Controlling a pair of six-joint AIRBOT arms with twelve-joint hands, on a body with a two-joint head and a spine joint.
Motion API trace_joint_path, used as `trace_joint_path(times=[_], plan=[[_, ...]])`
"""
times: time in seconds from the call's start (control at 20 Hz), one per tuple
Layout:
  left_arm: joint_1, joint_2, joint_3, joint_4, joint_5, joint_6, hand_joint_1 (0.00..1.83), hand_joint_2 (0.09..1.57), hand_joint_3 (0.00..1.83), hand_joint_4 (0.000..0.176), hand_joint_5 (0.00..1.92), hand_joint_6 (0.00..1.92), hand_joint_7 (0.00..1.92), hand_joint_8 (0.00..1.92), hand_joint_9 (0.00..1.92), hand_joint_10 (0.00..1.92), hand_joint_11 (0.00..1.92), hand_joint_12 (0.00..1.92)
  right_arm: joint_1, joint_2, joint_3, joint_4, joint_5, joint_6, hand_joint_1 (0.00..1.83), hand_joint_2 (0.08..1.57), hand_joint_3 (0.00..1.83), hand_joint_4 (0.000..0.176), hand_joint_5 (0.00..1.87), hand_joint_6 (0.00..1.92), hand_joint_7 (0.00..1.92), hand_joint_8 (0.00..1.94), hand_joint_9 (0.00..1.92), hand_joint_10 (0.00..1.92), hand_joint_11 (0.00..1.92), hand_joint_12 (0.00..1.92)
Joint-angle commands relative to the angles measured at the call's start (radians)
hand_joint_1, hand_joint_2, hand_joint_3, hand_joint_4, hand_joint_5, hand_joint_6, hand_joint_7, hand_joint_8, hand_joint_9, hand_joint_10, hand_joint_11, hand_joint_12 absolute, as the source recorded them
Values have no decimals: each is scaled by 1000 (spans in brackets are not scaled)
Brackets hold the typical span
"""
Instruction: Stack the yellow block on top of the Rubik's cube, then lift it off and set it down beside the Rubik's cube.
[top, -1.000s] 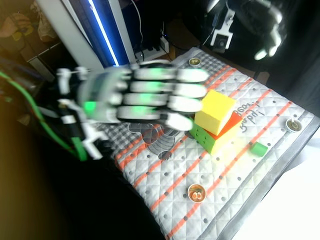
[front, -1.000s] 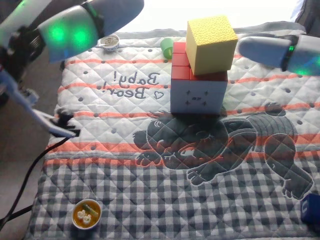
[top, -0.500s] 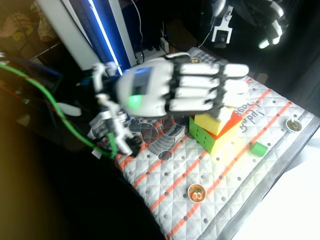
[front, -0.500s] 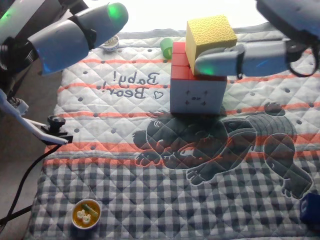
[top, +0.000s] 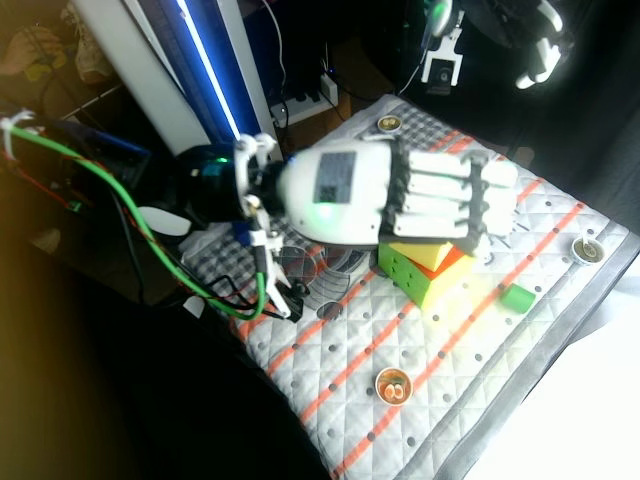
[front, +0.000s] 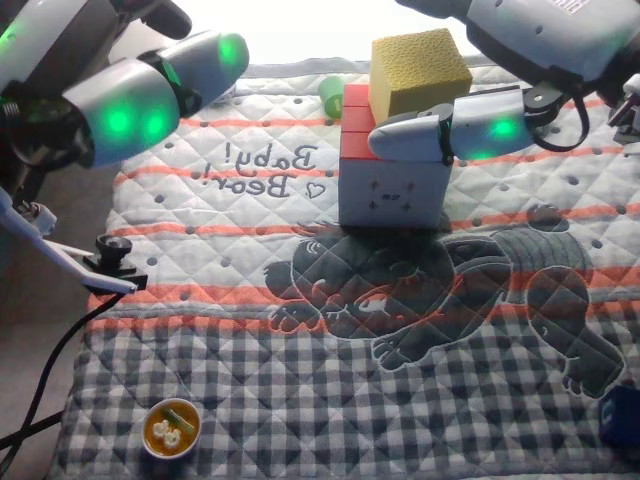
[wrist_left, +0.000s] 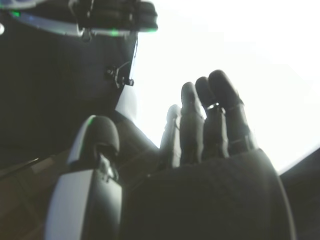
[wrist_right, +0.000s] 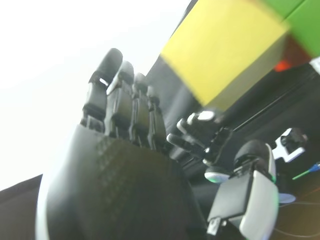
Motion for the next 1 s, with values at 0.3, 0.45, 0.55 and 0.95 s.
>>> trace_joint_path(times=[0.3, 0.45, 0.55, 0.95], plan=[[2, 4, -10, 31, 141, -6, 523, 1347, 2, 36, 171, 9, 290, 72, 0, 874, 0, 1512, 18, -18, 29, 4, 89, 4, 1171, 1300, 3, 0, 508, 1405, 763, 1525, 555, 1611, 434, 1921], [8, 4, -12, 27, 148, -6, 556, 1358, 3, 27, 175, 9, 315, 90, 0, 899, 0, 1520, 25, -18, 32, 5, 89, 4, 1128, 1294, 0, 0, 647, 1468, 689, 1518, 523, 1438, 382, 1775], [13, 4, -12, 23, 152, -6, 572, 1368, 3, 42, 176, 9, 308, 96, 0, 884, 0, 1465, 33, -18, 33, 5, 90, 4, 1314, 1271, 0, 0, 671, 1477, 682, 1460, 610, 1581, 441, 1689], [47, 28, -31, -6, 192, -6, 631, 1382, 0, 49, 189, 7, 278, 57, 13, 770, 0, 1313, 34, 39, -62, -20, 220, 4, 1162, 1242, 0, 0, 710, 1401, 793, 1356, 731, 1333, 640, 1686]])
